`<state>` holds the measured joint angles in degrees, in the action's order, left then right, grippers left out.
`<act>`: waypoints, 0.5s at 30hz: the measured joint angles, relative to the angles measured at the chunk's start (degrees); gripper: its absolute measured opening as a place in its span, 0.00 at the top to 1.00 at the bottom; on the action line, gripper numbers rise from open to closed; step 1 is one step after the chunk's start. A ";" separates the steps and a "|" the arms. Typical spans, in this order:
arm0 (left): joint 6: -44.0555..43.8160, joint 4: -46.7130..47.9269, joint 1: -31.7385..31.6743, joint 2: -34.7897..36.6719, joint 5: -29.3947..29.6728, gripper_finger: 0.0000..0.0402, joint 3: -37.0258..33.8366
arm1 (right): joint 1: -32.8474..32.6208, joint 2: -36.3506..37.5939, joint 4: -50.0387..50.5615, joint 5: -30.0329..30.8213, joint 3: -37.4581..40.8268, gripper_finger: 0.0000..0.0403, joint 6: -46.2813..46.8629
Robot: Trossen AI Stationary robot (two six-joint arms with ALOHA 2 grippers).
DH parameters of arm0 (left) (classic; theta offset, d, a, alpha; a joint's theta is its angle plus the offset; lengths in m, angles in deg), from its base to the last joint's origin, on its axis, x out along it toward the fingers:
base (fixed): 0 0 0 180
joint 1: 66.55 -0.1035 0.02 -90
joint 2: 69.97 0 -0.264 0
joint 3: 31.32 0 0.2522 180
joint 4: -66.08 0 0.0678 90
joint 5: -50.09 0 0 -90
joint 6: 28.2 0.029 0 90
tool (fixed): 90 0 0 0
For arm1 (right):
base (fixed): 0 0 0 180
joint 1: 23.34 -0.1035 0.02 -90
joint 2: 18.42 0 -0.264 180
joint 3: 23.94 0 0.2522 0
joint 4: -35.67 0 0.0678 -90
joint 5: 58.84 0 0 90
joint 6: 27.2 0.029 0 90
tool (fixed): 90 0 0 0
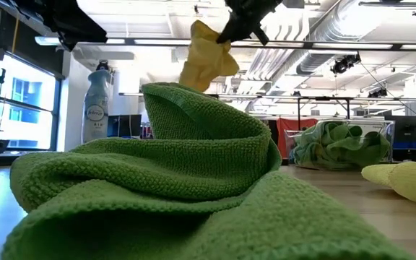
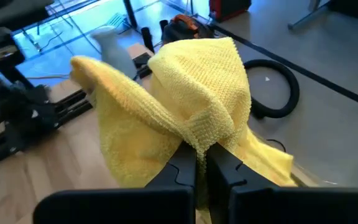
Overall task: Sort microfiber towel by color & place in baskets
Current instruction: Put the left yellow microfiber cloth into the left transparent bin
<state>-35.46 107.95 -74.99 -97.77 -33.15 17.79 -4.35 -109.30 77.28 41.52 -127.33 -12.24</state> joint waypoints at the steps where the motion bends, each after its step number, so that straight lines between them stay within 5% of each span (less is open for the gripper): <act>1: 0.43 -0.29 0.00 0.25 0.18 0.81 0.00 | 0.85 -0.01 -0.15 -0.43 0.00 1.00 -0.03; 15: 2.64 -4.52 -0.15 0.78 4.56 0.81 0.00 | 8.66 -5.69 -0.52 -6.97 -2.13 1.00 -1.87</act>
<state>-32.82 103.43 -75.15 -96.99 -28.59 17.79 4.31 -114.99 76.76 34.55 -129.45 -14.11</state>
